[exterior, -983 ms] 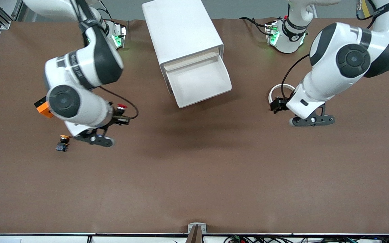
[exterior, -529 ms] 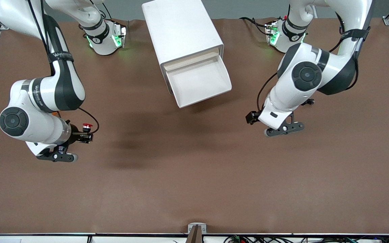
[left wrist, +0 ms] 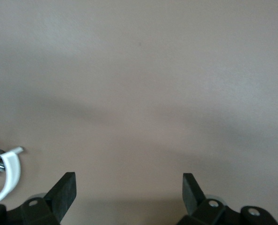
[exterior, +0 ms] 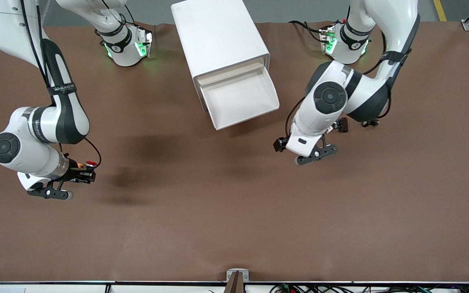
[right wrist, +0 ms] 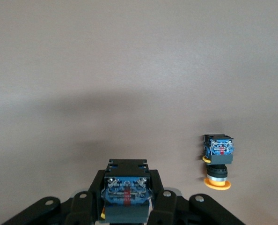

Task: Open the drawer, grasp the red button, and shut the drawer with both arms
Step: 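Carry the red button toward the yellow button while the left gripper reaches the drawer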

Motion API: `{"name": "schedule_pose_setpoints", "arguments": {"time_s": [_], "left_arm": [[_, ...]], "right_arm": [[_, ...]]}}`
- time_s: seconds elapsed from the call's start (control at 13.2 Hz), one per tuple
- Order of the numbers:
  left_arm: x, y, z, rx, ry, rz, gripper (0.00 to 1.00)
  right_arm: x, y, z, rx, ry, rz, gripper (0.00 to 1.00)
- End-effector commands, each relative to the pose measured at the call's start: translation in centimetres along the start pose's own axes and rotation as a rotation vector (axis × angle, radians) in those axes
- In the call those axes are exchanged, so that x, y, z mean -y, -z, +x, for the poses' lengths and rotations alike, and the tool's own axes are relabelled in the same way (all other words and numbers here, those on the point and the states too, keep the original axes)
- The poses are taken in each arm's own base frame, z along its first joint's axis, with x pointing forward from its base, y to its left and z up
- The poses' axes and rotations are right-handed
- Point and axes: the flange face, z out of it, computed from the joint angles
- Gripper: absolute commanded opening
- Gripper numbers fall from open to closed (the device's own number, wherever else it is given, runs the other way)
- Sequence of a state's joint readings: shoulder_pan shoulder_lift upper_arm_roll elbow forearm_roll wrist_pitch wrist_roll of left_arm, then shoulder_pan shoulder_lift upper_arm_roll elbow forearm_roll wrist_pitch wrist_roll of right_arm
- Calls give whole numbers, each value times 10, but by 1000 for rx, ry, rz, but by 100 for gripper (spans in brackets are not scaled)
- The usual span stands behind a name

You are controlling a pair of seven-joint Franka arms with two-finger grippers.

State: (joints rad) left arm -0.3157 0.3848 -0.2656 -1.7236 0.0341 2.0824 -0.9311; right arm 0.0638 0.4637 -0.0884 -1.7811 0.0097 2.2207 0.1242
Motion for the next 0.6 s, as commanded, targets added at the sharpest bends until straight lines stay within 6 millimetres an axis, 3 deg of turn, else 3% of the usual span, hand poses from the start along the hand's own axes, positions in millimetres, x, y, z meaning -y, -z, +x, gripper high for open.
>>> {"name": "schedule_pose_setpoints", "arguments": {"time_s": [0.0, 0.23, 0.53], "left_arm": [[-23, -17, -15, -11, 31, 0, 100], [-44, -43, -44, 7, 15, 11, 100], [-57, -52, -69, 34, 5, 10, 100]], "right_arm": [[-6, -19, 3, -4, -64, -4, 0], [-6, -42, -3, -22, -98, -2, 0], [-8, -81, -13, -41, -85, -1, 0]]}}
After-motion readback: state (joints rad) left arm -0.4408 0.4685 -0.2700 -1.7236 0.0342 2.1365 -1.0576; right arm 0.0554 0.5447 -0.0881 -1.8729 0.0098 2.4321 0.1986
